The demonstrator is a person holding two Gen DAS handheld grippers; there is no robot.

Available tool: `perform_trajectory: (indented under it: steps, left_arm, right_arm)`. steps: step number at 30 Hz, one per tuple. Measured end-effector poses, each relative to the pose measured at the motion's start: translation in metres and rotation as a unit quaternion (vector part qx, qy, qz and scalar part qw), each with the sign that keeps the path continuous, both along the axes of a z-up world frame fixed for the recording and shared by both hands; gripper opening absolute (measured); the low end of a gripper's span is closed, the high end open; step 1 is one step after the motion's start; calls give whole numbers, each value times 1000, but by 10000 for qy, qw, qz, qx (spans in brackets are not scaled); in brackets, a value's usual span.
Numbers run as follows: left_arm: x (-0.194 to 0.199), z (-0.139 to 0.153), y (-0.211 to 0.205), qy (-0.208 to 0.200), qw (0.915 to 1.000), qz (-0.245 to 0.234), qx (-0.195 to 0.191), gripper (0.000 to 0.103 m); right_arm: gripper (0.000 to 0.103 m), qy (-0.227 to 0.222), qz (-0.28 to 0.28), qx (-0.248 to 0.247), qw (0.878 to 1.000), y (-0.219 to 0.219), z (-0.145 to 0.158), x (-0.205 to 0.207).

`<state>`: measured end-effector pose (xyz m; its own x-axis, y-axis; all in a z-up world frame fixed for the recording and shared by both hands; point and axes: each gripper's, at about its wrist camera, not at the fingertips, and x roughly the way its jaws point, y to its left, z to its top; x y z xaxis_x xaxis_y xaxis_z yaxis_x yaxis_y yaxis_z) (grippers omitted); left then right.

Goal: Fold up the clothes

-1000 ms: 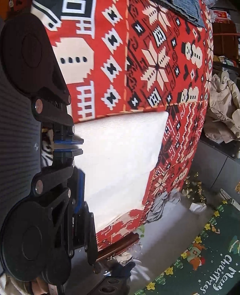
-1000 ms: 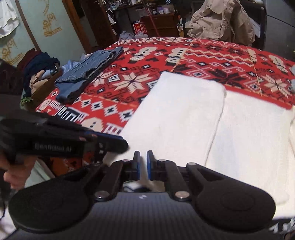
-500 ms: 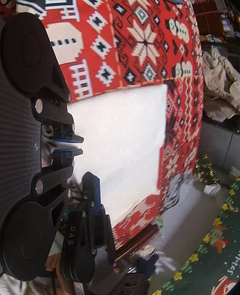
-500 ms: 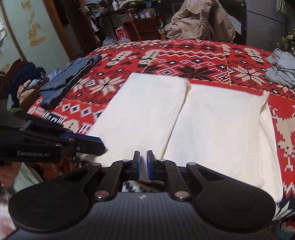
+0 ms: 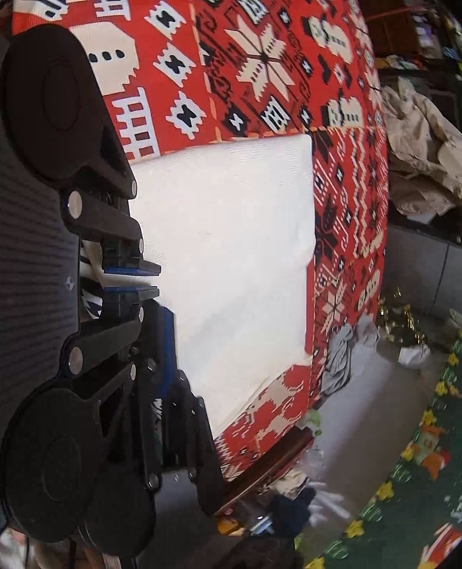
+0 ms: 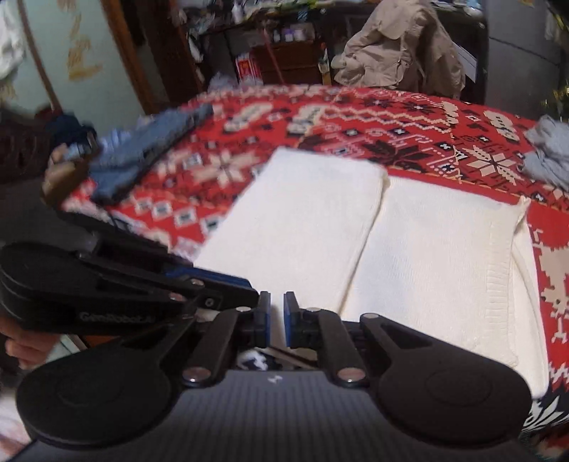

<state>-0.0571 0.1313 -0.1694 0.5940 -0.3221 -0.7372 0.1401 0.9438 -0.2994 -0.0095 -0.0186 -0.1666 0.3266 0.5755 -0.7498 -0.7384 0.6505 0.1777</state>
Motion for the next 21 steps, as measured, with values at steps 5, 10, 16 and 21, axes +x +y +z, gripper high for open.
perform_trajectory:
  steps: [5,10,16,21]
  left_arm:
    - [-9,5,5,-33,10000,9,-29,4]
    - [-5,16,11,-238,9994,258,-34,5]
    - [8,17,8,-306,9989,346,-106,5]
    - [13,14,1,-231,9993,278,-117,5]
  right_arm:
    - [9,145,-31,158,9998,-16,-1,-7]
    - [9,30,-356,306,9989,-42,10,-2]
    - [9,-138,-1448,410,9885,-102,16,18]
    - [18,-167,-2418,241,9699,-158,2,30]
